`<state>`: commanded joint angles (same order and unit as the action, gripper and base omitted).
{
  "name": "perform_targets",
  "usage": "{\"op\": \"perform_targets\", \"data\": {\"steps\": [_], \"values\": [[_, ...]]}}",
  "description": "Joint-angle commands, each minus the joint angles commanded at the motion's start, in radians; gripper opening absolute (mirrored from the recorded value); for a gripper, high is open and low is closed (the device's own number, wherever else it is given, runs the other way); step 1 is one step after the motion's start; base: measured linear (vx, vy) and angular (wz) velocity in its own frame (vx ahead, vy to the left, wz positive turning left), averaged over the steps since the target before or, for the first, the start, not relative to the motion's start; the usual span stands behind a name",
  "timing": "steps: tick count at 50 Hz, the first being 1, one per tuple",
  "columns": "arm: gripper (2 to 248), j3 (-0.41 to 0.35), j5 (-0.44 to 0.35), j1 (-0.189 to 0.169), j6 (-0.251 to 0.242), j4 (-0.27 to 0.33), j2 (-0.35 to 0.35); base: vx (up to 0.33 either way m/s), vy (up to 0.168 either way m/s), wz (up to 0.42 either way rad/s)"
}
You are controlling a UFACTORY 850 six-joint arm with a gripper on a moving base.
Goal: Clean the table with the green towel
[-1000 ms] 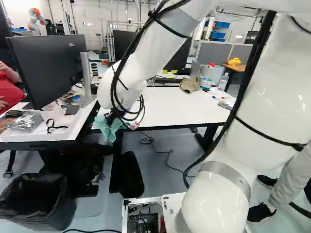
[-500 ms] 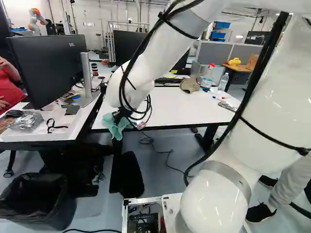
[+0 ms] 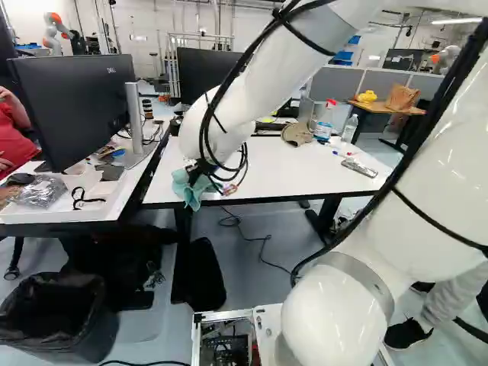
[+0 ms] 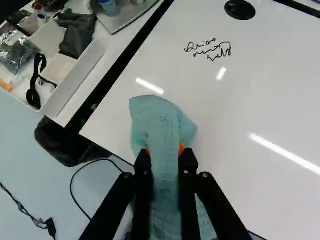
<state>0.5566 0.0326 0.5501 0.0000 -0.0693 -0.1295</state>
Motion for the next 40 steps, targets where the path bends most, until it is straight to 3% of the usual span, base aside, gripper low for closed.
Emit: {"op": "perform_targets", "data": {"steps": [16,40], "values": [[59,0.005,0.0,-0.072,0.0,0.0,-0.041,0.0,0.0,0.0],[59,0.022,0.0,-0.177,0.0,0.0,-0.022,0.0,0.0,0.0]]}}
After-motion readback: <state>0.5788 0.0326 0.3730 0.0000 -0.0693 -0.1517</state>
